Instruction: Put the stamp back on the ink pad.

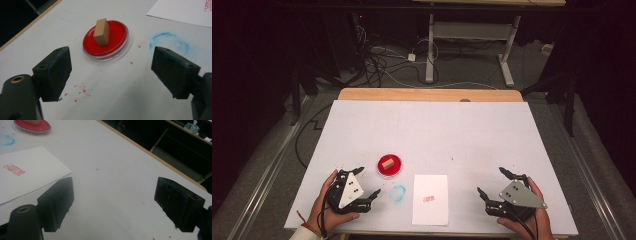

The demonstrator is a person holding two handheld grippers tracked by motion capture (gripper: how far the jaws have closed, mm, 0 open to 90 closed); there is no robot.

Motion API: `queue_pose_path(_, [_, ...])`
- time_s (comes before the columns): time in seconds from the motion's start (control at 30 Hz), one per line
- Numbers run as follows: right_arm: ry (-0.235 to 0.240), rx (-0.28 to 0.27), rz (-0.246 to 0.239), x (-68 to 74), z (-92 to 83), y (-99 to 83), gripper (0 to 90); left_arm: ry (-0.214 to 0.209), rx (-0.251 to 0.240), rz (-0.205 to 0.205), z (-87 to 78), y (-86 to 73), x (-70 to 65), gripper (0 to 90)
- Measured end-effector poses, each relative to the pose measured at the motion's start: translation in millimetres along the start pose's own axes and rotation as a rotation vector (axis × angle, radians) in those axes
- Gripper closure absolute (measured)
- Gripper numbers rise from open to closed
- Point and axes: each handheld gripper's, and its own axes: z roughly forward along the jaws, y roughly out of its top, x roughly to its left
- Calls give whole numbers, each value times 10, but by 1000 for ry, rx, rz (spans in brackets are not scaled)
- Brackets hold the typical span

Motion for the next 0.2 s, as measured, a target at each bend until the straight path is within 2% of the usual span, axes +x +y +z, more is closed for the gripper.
queue_pose_path(0.2, [-5,-8,-3,-4,-19,-9,169,4,-3,-2,6,22,4,162])
